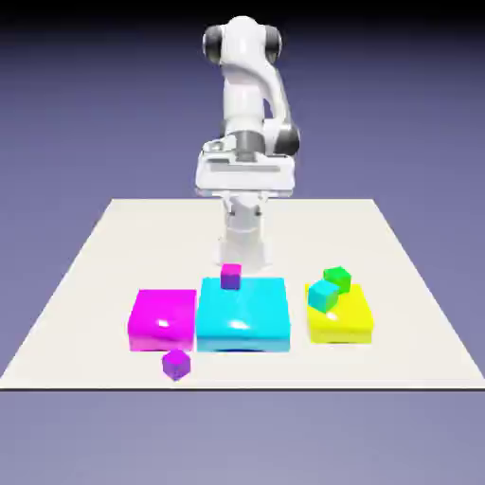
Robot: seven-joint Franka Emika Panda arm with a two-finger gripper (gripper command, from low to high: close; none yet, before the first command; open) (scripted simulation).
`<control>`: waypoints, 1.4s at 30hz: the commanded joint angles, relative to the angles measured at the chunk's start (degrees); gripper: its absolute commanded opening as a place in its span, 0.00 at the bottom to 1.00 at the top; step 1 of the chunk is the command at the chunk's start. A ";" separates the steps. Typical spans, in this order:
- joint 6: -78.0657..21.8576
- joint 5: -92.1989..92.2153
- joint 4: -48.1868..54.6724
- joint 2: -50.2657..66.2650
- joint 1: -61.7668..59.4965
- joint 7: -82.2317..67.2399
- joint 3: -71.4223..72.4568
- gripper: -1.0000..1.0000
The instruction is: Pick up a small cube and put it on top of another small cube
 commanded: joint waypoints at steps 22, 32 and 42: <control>-48.48 -23.78 38.69 45.69 -4.30 -12.33 4.70 0.50; -70.51 -34.59 56.28 66.45 -6.26 -17.94 6.84 0.50; -74.95 -42.58 60.24 78.96 -9.66 -18.47 6.40 0.00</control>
